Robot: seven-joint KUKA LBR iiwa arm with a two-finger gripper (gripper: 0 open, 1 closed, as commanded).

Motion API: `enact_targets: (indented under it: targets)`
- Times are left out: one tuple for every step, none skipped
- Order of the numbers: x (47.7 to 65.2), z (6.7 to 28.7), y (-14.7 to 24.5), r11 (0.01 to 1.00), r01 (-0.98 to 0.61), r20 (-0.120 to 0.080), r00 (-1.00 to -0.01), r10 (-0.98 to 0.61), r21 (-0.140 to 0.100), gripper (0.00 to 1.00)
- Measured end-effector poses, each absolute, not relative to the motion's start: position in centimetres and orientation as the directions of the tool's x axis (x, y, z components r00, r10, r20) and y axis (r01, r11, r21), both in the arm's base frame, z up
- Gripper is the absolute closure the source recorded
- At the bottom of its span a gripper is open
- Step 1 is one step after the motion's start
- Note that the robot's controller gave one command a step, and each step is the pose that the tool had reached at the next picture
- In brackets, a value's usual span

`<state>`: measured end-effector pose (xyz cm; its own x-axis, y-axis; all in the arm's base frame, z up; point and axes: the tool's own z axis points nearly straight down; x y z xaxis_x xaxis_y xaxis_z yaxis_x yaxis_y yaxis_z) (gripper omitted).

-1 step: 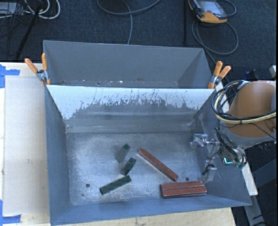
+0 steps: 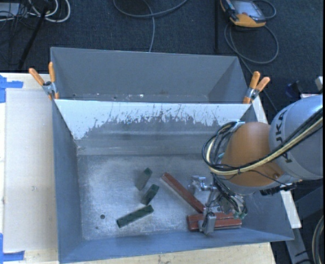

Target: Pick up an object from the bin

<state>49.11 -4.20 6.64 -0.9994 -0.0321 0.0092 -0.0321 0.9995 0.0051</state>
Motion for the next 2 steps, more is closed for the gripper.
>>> enact_targets:
  targets:
    - [52.4, 10.1, -2.8, 1.0, 0.009, -0.005, -1.0, 0.009, 0.001, 0.0]
    - [53.3, 9.9, 0.4, 0.993, 0.116, -0.001, -0.993, 0.116, 0.002, 0.0]
